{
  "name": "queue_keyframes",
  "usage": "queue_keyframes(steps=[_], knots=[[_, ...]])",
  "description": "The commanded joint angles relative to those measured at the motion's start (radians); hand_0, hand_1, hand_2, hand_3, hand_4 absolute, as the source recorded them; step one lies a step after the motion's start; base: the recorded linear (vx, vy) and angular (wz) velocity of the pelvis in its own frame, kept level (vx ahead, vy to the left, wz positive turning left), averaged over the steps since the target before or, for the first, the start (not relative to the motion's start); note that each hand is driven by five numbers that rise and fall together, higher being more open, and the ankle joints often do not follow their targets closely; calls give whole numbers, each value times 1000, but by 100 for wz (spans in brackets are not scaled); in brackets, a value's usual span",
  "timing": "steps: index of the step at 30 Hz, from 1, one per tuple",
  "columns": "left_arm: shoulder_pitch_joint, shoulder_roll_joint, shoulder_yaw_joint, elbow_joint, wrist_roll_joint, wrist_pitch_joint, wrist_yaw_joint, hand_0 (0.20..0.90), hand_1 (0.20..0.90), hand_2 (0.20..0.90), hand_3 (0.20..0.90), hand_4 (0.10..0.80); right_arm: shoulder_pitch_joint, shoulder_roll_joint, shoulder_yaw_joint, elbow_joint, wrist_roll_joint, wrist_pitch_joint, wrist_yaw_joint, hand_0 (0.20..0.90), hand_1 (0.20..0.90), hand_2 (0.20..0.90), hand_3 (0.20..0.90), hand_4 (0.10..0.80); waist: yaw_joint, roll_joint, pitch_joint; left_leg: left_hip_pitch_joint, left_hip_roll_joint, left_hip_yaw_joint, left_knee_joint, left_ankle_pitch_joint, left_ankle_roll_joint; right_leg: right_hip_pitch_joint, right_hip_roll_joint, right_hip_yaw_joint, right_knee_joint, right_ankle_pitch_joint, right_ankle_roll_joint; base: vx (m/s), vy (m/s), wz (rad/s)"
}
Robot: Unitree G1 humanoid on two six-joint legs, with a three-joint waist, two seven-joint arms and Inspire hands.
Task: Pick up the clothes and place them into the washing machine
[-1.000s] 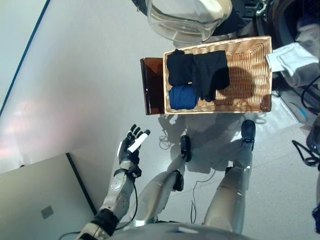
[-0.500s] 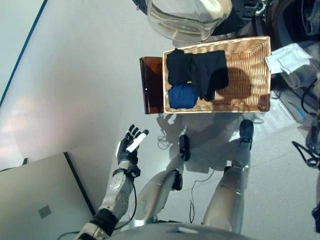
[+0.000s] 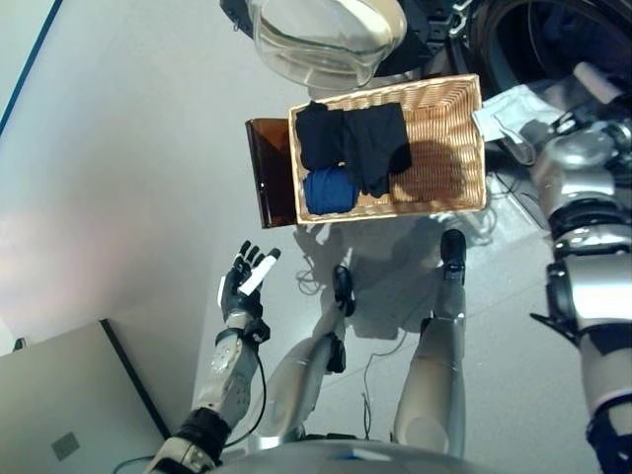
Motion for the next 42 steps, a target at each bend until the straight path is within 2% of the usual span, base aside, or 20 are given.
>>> queue_keyframes(steps=[1, 6, 11, 16, 21, 23, 27, 28, 34, 42], knots=[[16, 69, 67, -56, 44, -91, 42, 900, 900, 900, 900, 800, 31, 0, 59, -126, -183, -18, -82, 900, 900, 900, 900, 800, 19, -36, -9, -30, 78, -24, 115, -92, -111, 16, 0, -8, 180, -208, -34, 0, 0, 0], [18, 81, 96, -68, 59, -91, 53, 900, 900, 900, 900, 800, 118, 83, 62, -201, -301, 26, -84, 900, 900, 900, 900, 800, 19, -66, 0, -39, 83, -33, 132, -96, -110, 33, 2, -21, 170, -197, -33, -17, 4, 8], [23, 85, 114, -69, 74, -93, 61, 900, 900, 900, 900, 800, 172, 140, 51, -259, -353, 28, -81, 900, 900, 900, 900, 800, 20, -88, 6, -42, 89, -40, 146, -97, -111, 45, 2, -32, 169, -196, -35, -7, 2, 4], [22, 92, 138, -54, 98, -85, 66, 900, 900, 900, 900, 800, 229, 189, 107, -321, -457, 51, -26, 900, 900, 900, 900, 800, 22, -118, 13, -34, 100, -54, 142, -90, -113, 65, 10, -47, 172, -200, -34, 5, 3, 4], [2, 92, 170, 49, 147, -73, 82, 900, 900, 900, 900, 800, 244, 207, 161, -329, -541, 66, 20, 900, 900, 900, 900, 800, 32, -149, 14, -5, 110, -68, 106, -72, -118, 93, 17, -66, 166, -199, -34, 11, -9, 7], [-31, 98, 188, 173, 210, -59, 103, 900, 900, 900, 900, 800, 232, 208, 218, -306, -607, 76, 54, 900, 900, 900, 900, 800, 41, -169, 13, 20, 119, -79, 66, -51, -125, 112, 22, -82, 160, -197, -32, 0, 0, 0], [-60, 105, 215, 279, 241, -52, 113, 900, 900, 900, 900, 800, 214, 208, 287, -305, -685, 88, 95, 900, 900, 900, 900, 800, 48, -186, 15, 36, 127, -89, 35, -34, -132, 117, 25, -96, 163, -199, -31, 6, -7, 3], [-82, 108, 229, 349, 247, -47, 117, 900, 900, 900, 900, 800, 196, 216, 314, -292, -703, 89, 115, 900, 900, 900, 900, 800, 52, -196, 18, 40, 131, -96, 21, -24, -135, 121, 27, -104, 163, -201, -31, 0, 0, 0], [-125, 113, 240, 440, 252, -48, 135, 900, 900, 900, 900, 800, 146, 265, 354, -231, -670, 57, 139, 900, 900, 900, 900, 800, 67, -211, 36, 41, 138, -115, -2, -6, -142, 130, 27, -127, 162, -201, -29, -1, -11, 11], [-157, 128, 189, 393, 279, -67, 141, 900, 900, 900, 900, 800, 73, 291, 434, -141, -711, 63, 183, 900, 900, 900, 900, 800, 86, -209, 69, 7, 135, -157, -8, 17, -148, 126, 11, -166, 171, -201, -25, -17, 2, 17]])
